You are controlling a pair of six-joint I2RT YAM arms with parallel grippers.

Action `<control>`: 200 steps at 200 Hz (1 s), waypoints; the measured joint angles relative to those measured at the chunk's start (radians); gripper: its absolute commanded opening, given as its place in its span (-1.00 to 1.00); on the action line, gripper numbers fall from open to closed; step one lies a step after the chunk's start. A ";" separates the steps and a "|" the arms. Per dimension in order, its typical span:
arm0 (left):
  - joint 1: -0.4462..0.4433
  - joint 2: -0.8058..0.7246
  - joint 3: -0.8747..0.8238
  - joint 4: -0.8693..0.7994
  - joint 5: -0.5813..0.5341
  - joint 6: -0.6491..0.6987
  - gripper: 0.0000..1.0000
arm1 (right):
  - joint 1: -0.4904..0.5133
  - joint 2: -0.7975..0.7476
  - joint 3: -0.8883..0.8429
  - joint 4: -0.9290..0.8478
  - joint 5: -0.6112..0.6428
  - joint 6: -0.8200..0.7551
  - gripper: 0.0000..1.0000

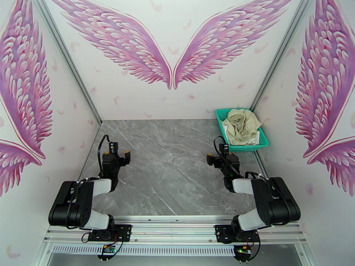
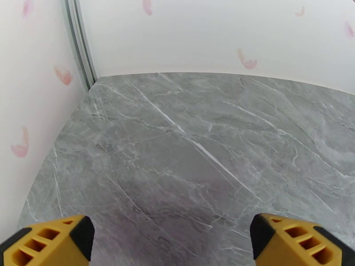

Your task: Fold and stack the mixed laundry pile

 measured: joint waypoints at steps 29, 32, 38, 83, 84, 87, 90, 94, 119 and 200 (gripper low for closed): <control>-0.030 -0.190 0.019 -0.166 -0.045 -0.036 0.97 | 0.004 -0.226 0.115 -0.293 0.069 0.078 0.98; -0.033 -0.204 0.026 -0.187 -0.046 -0.039 0.97 | 0.004 -0.246 0.138 -0.332 0.079 0.091 0.98; -0.040 -0.228 0.044 -0.235 -0.045 -0.043 0.97 | 0.004 -0.272 0.182 -0.401 0.093 0.115 0.99; -0.089 -0.290 0.200 -0.470 0.119 -0.114 0.97 | -0.060 -0.217 0.661 -0.970 0.122 0.254 1.00; -0.093 -0.290 0.206 -0.476 0.124 -0.119 0.97 | -0.063 -0.213 0.670 -0.977 0.122 0.256 1.00; -0.103 -0.290 0.218 -0.485 0.138 -0.129 0.97 | -0.072 -0.198 0.700 -1.000 0.120 0.260 1.00; -0.112 -0.290 0.230 -0.493 0.148 -0.137 0.98 | -0.084 -0.178 0.737 -1.034 0.115 0.266 1.00; -0.126 -0.290 0.246 -0.502 0.172 -0.150 0.97 | -0.096 -0.157 0.772 -1.062 0.114 0.270 0.99; -0.195 -0.291 0.293 -0.521 0.304 -0.196 0.97 | -0.177 -0.008 0.967 -1.230 0.082 0.305 1.00; -0.312 -0.287 0.302 -0.574 0.620 -0.130 0.97 | -0.265 0.413 1.335 -1.394 -0.038 0.346 0.68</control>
